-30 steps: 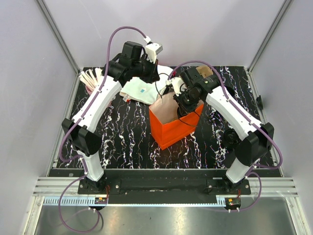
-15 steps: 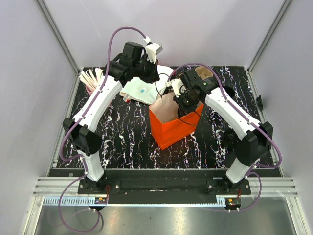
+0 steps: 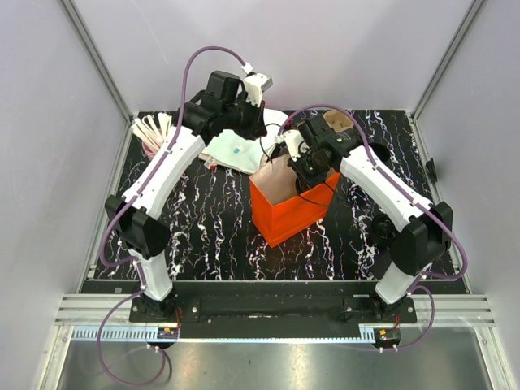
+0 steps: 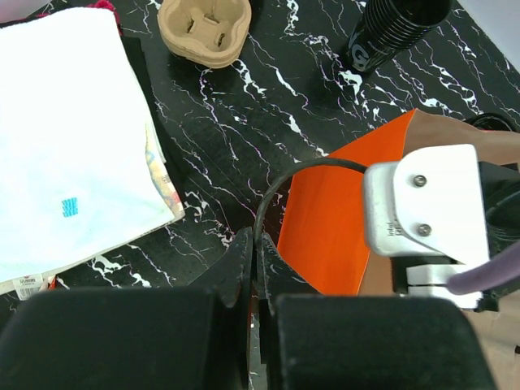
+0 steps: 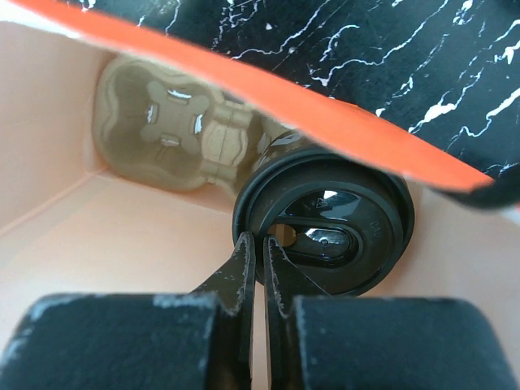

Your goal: Pack the takeout coffee

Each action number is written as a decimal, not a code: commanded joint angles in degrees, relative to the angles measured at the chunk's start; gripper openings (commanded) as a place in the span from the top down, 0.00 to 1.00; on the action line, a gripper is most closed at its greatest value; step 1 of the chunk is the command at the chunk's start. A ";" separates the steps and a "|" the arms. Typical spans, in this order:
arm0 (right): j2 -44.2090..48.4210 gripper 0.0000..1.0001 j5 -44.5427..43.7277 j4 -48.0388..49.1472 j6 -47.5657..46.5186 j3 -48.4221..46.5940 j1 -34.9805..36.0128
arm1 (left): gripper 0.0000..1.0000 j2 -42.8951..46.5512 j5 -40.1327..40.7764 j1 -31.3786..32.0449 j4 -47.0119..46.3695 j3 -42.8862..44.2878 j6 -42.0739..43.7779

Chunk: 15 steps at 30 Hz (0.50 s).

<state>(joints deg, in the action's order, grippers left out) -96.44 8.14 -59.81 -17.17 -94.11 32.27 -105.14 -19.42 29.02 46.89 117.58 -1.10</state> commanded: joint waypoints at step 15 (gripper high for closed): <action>0.82 1.00 -2.34 3.74 -0.59 0.50 0.51 | 1.00 1.17 1.23 0.87 -2.16 -0.25 0.75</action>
<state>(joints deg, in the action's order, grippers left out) -96.44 6.63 -58.11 -17.19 -93.60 32.29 -105.14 -19.20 29.58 46.76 117.58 -1.06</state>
